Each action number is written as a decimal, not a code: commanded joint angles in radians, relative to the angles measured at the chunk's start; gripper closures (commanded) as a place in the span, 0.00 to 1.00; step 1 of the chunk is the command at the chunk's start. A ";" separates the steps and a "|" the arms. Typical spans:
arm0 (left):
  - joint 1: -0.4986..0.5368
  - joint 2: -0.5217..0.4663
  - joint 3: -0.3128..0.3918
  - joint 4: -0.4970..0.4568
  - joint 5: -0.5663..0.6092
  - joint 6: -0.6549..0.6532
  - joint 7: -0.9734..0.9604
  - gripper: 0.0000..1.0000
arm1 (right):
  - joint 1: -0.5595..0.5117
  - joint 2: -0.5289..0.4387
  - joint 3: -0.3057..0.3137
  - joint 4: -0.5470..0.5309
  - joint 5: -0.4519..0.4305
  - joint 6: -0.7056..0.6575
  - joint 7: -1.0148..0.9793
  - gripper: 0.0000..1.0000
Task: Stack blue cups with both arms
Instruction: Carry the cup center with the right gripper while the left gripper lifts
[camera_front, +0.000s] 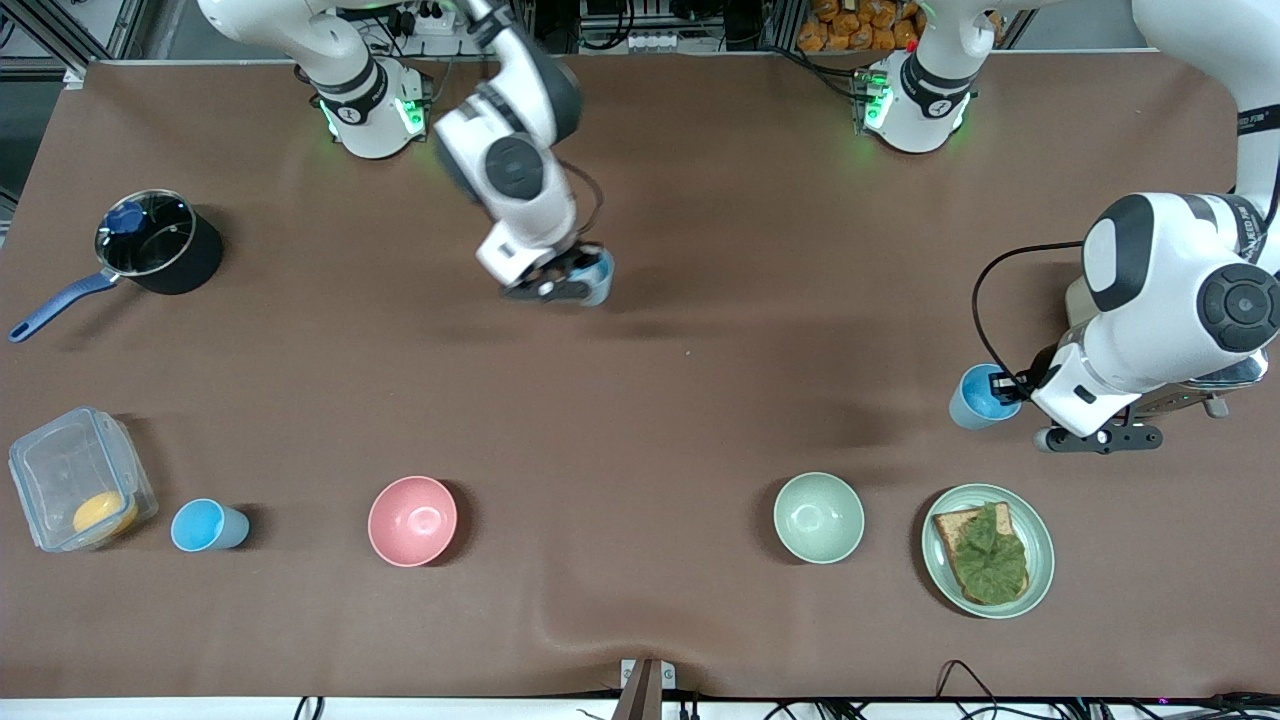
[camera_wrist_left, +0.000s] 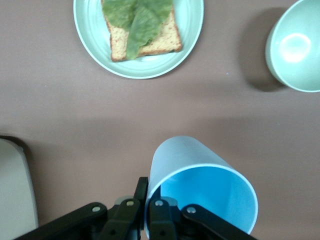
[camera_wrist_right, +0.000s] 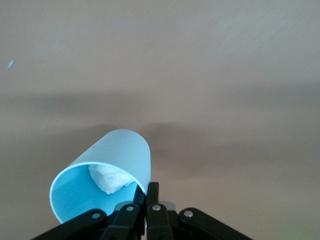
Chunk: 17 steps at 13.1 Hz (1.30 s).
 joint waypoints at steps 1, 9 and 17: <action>-0.001 -0.008 -0.017 0.017 -0.001 -0.025 0.009 1.00 | 0.066 0.067 -0.015 0.093 0.016 -0.007 0.116 1.00; -0.004 -0.007 -0.020 0.030 -0.056 -0.025 0.005 1.00 | 0.120 0.259 -0.017 0.278 0.015 0.016 0.215 1.00; -0.008 -0.005 -0.072 0.032 -0.058 -0.026 -0.083 1.00 | 0.048 0.259 -0.028 0.401 0.012 -0.196 0.210 0.00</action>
